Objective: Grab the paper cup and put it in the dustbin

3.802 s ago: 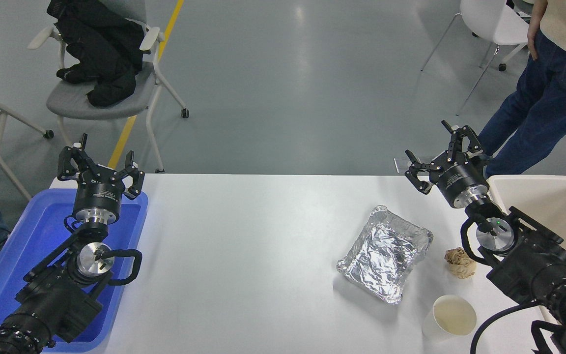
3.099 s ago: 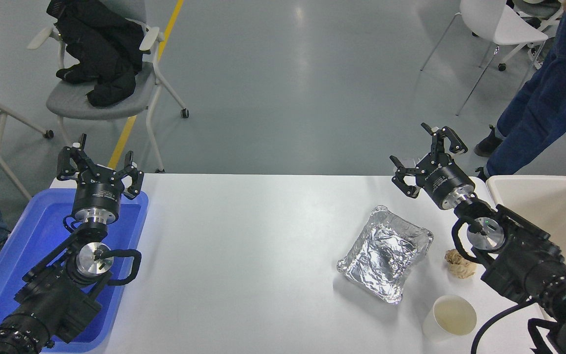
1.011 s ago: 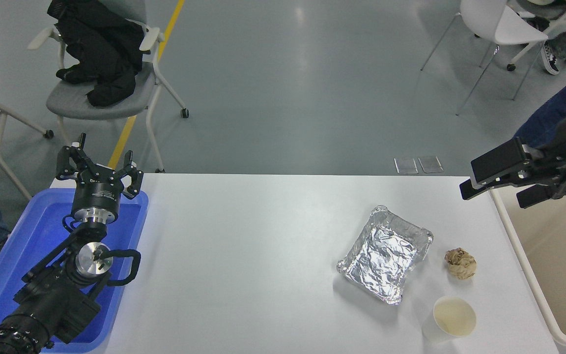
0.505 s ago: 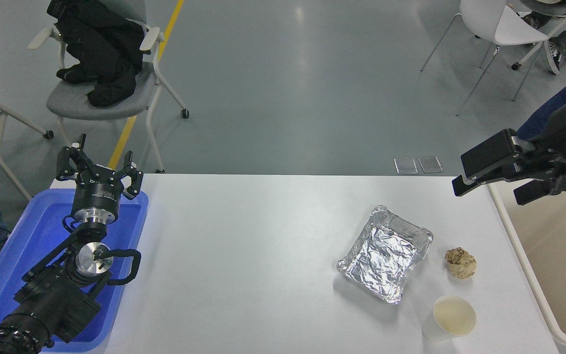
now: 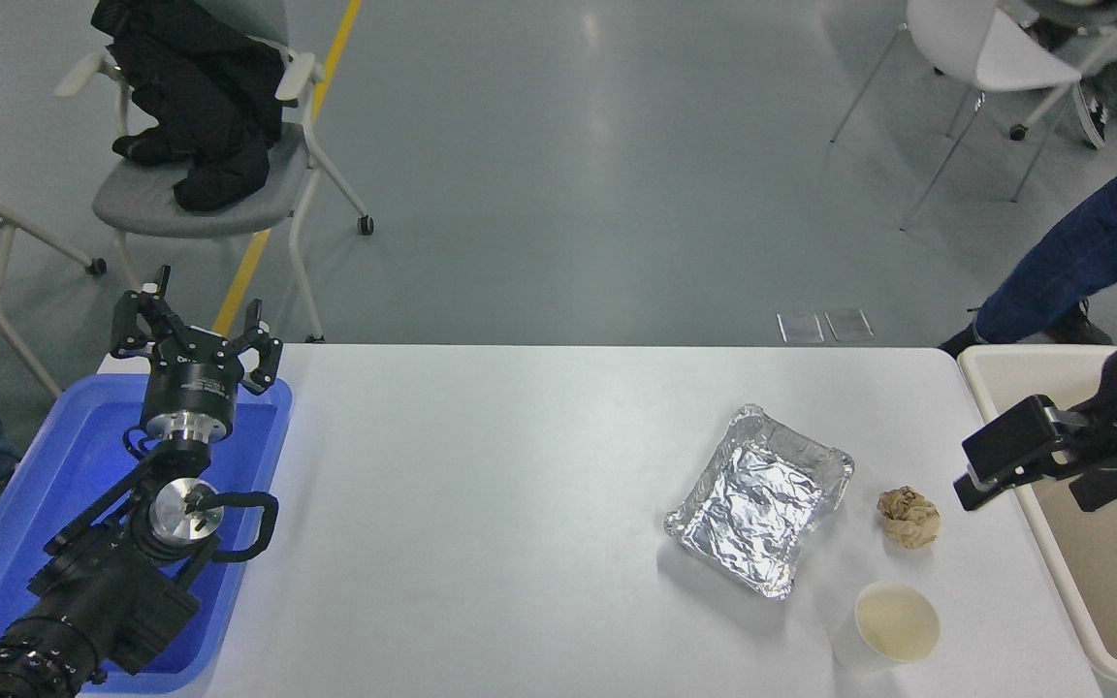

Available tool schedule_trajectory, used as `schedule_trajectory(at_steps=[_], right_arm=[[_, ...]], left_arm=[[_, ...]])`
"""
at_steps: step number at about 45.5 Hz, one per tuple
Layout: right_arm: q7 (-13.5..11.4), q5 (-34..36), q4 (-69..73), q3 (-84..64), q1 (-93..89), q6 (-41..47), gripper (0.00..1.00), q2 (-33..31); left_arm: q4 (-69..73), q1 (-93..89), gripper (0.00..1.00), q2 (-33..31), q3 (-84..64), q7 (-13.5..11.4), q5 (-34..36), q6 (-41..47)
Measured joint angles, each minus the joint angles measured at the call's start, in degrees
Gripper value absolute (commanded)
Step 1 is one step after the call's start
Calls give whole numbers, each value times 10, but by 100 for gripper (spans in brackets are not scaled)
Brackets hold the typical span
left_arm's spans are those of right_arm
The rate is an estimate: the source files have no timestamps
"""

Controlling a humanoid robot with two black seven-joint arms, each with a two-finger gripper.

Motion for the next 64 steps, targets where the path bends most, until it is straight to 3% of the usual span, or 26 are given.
schedule_trajectory(at_steps=[12,22,64], right_arm=[[-1,-88,-54,82,-157,-68,100,-34],[-1,-118,-96,134,-255,-110,100,-45],[-7,-134,-197,282,-482,-168,100,-35]], left_arm=[[0,0,99,0,0,0,0,0],[0,0,99,0,0,0,0,0],[0,0,99,0,0,0,0,0]])
